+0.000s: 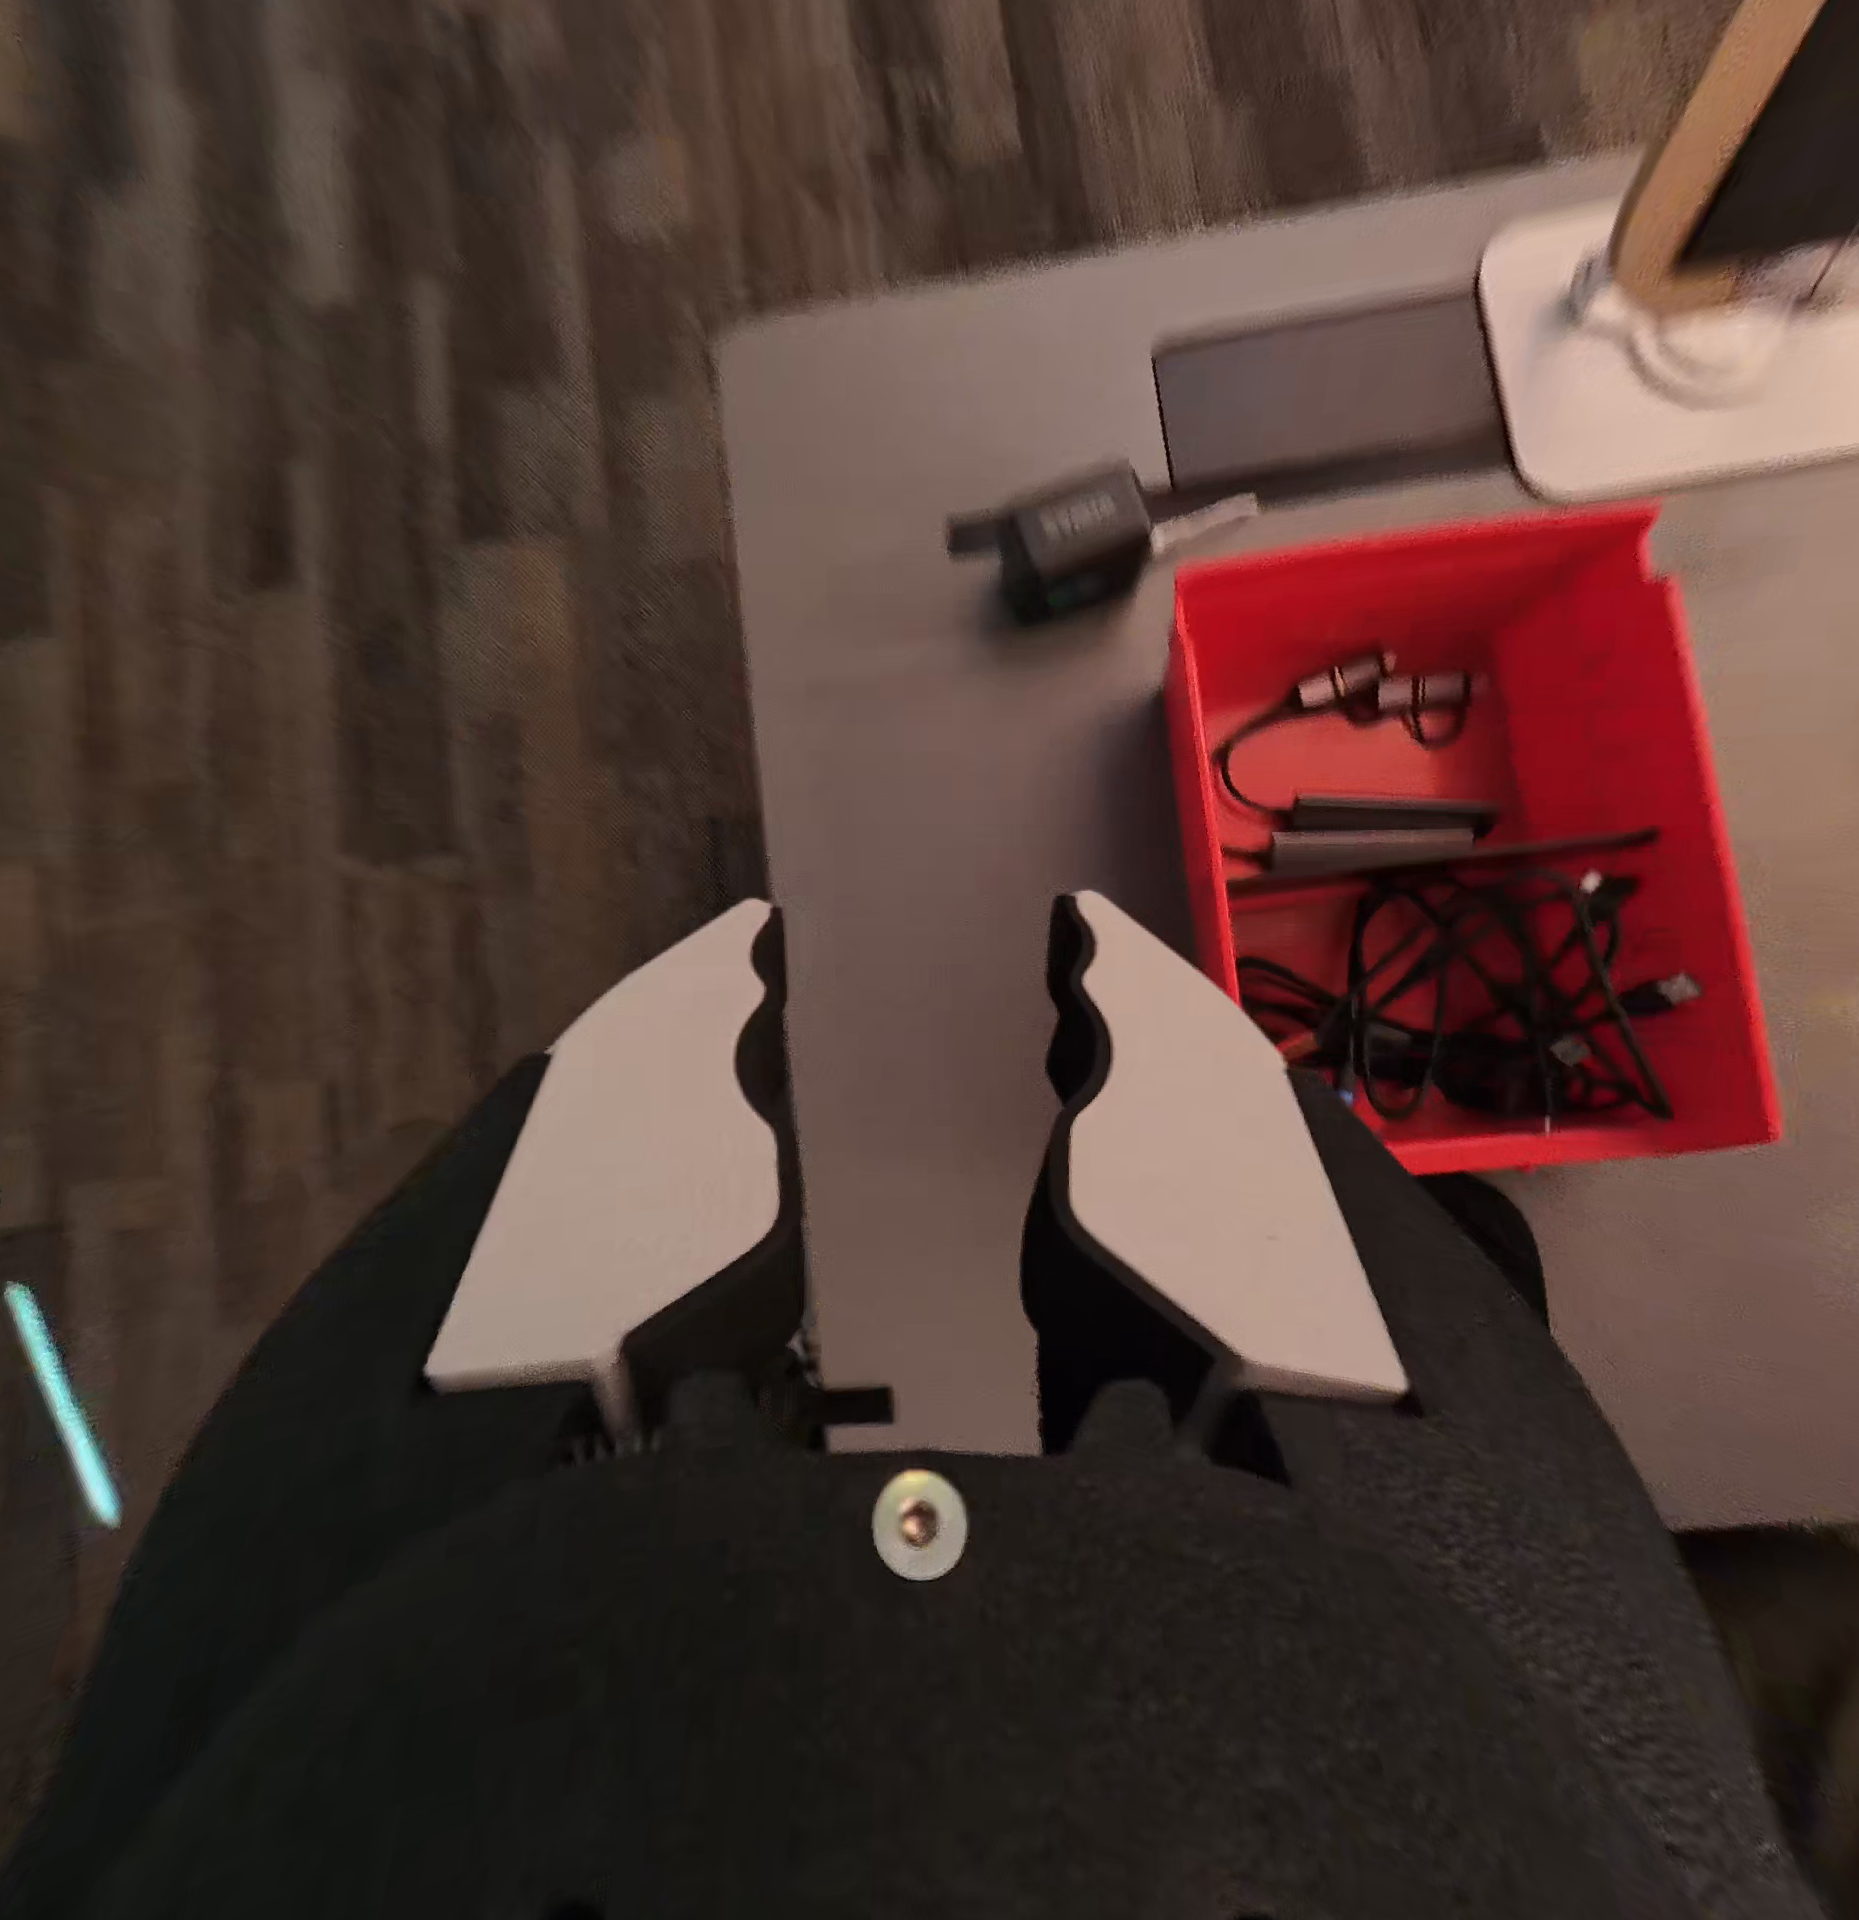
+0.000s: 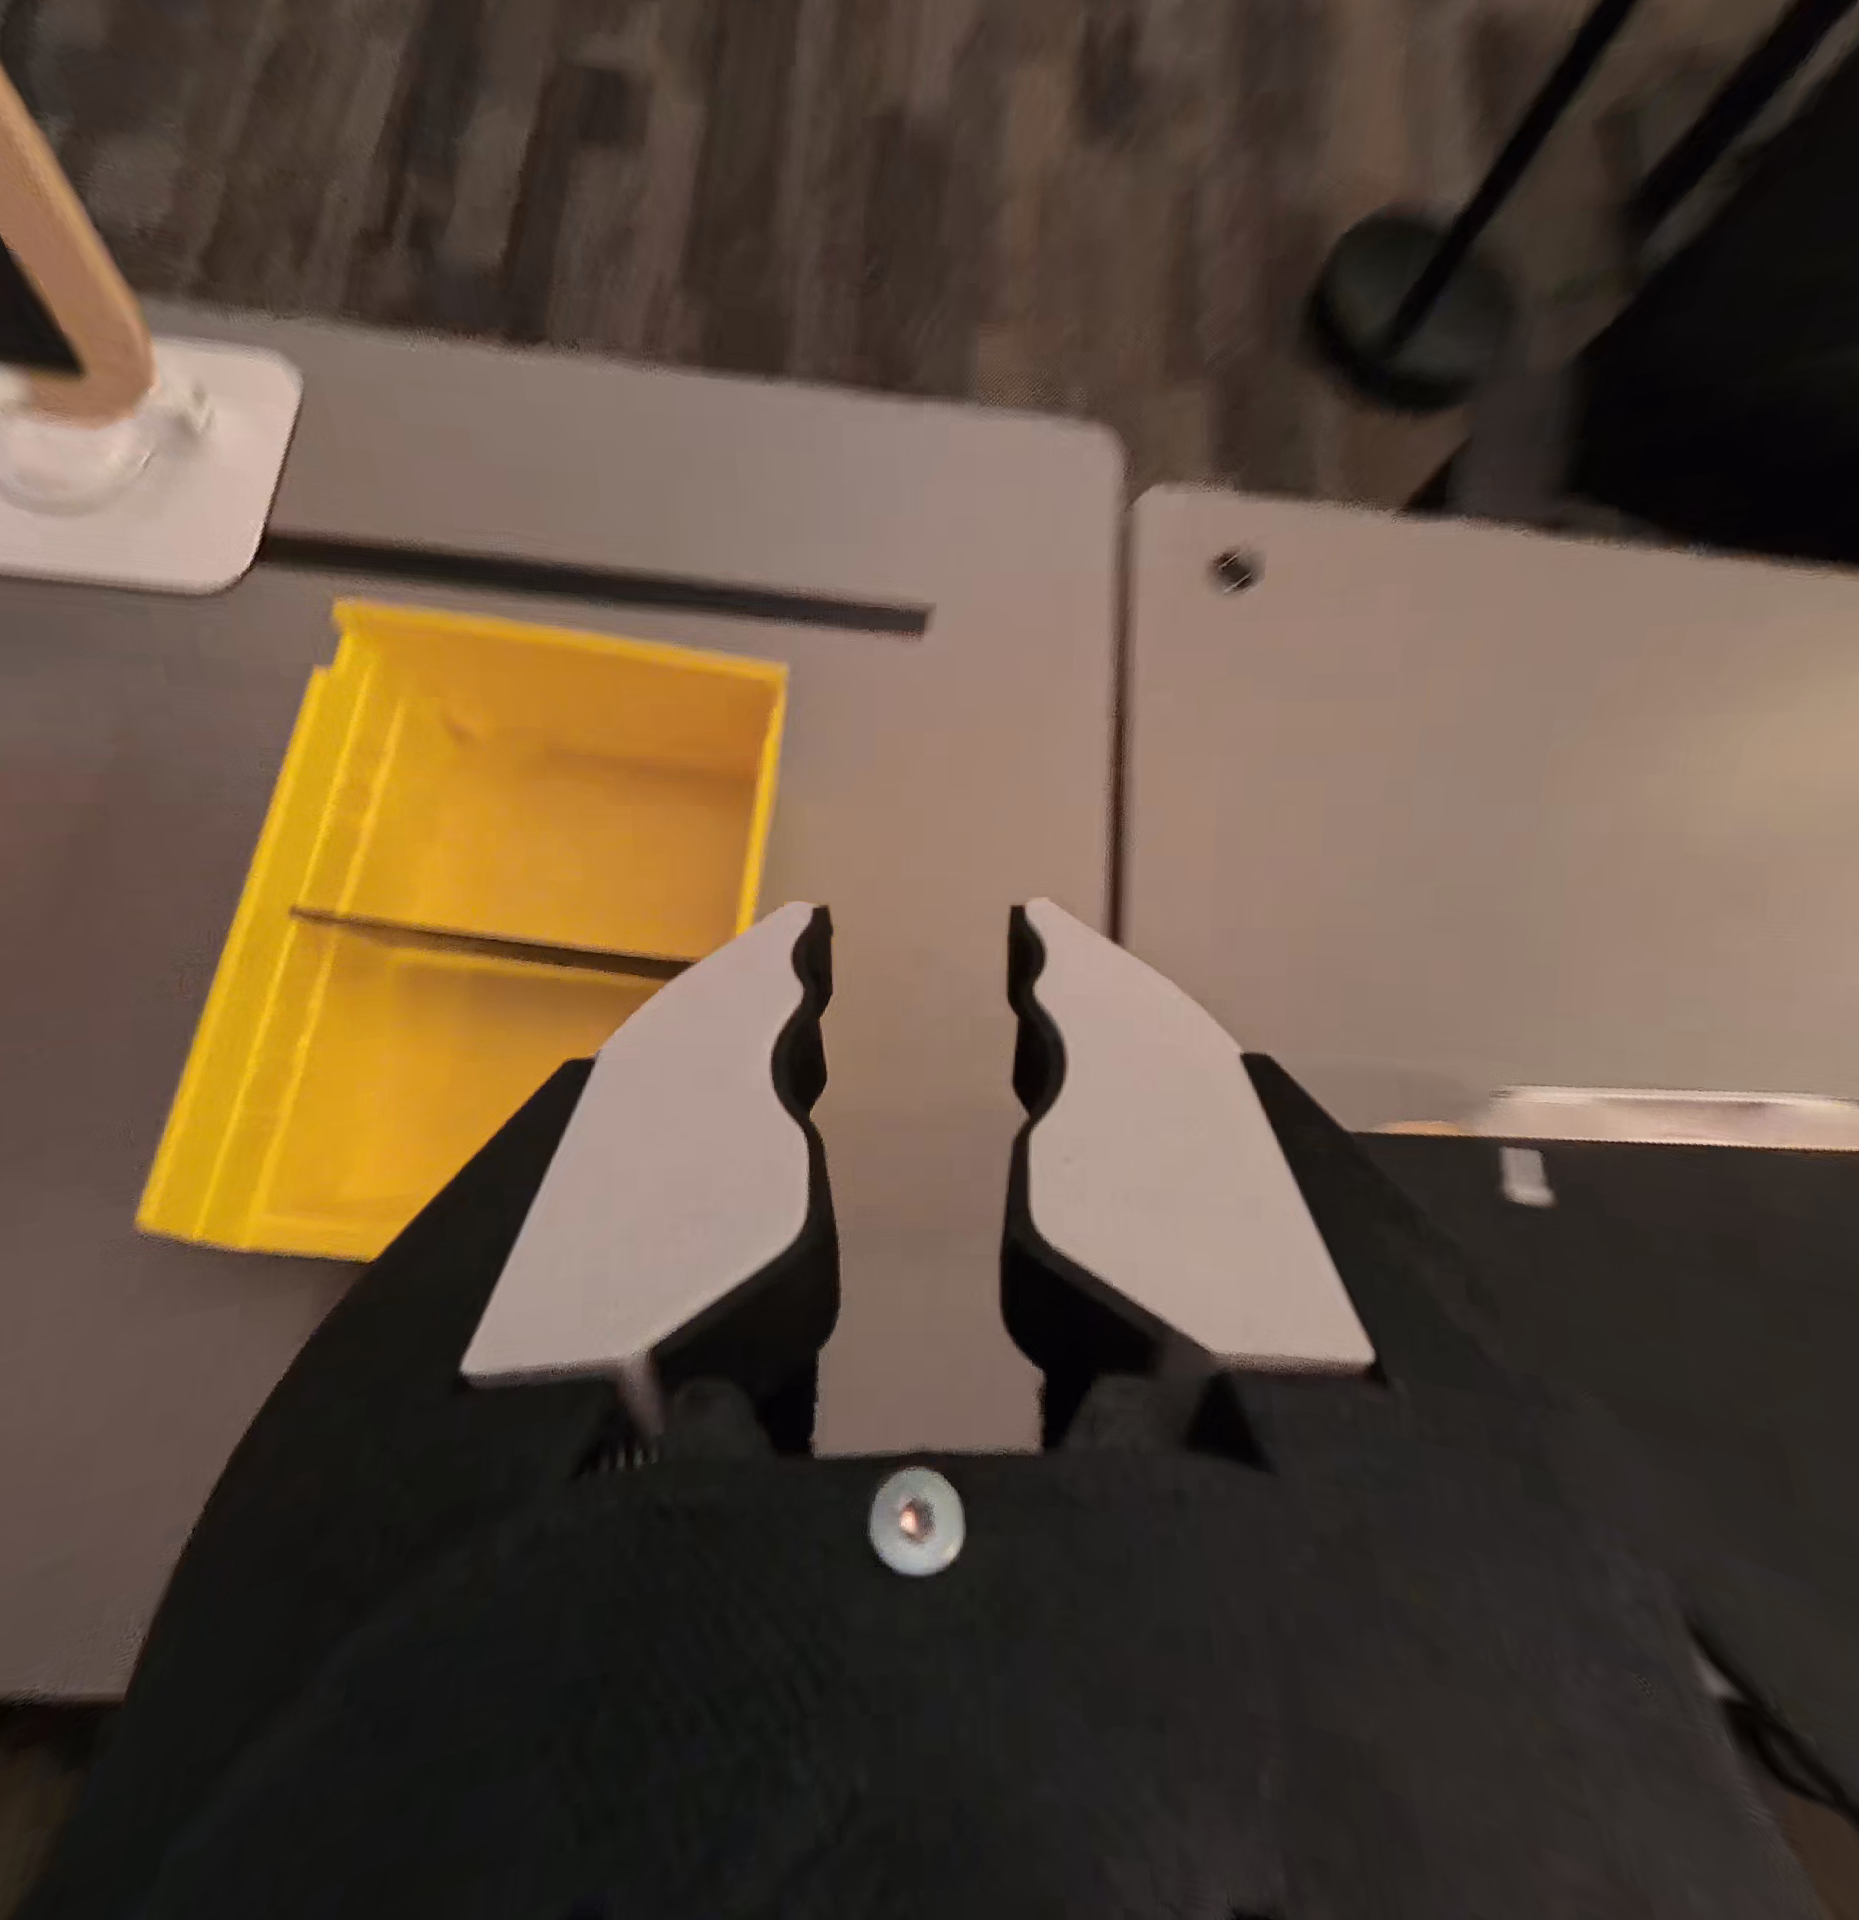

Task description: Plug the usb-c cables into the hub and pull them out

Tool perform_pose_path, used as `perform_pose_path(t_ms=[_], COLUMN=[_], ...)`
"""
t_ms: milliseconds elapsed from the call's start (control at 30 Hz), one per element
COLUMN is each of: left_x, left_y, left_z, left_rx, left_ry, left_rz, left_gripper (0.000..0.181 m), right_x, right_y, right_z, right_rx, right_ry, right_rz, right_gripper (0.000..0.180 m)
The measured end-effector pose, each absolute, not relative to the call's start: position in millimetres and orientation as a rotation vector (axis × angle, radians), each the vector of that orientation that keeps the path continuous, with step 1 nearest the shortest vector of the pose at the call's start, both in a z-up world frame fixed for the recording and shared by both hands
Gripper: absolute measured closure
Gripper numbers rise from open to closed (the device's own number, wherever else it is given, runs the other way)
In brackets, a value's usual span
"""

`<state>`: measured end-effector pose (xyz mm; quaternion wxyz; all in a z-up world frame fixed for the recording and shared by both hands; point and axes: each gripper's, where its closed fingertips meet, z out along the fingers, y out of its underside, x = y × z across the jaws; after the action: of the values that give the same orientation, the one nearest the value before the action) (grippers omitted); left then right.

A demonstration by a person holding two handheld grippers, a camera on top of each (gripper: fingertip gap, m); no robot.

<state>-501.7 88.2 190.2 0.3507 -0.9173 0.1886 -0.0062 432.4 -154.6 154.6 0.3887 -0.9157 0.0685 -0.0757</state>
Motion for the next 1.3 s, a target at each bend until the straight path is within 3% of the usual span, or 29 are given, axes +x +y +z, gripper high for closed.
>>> perform_pose_path(t_ms=[167,333,433,600,800,933,1100,1300], left_x=[-475.7,-390.4,-324.7,-214.4,-101.9,-57.8,-41.1,-40.2], left_y=[77.1,63.1,53.7,46.1,46.2,55.2,68.7,70.2], left_z=[332.8,438.1,472.6,481.5,446.5,394.8,294.4,132.8], left_rx=[-2.089,-1.778,-1.648,-1.566,-1.488,-1.496,-1.564,-1.8], left_ry=[0.452,0.455,0.505,0.586,0.585,0.503,0.418,0.419], left_rz=[-0.064,-0.274,-0.346,-0.34,-0.34,-0.377,-0.315,-0.275], left_gripper=[0.114,0.091,0.088,0.068,0.061,0.059,0.057,0.058], right_x=[419.0,351.2,300.1,224.9,179.0,142.8,109.5,89.7], right_y=[-164.7,-163.2,-152.8,-121.9,-83.6,-52.4,-13.1,11.5], right_z=[319.6,452.4,494.2,516.8,490.5,436.9,327.6,170.6], right_rx=[-2.004,-1.602,-1.481,-1.386,-1.309,-1.324,-1.454,-1.664], right_ry=[0.126,0.018,0.001,-0.015,0.072,0.06,0.038,-0.001], right_rz=[-0.444,-0.665,-0.645,-0.548,-0.581,-0.53,-0.412,-0.389], right_gripper=[0.132,0.12,0.116,0.099,0.068,0.066,0.063,0.064])
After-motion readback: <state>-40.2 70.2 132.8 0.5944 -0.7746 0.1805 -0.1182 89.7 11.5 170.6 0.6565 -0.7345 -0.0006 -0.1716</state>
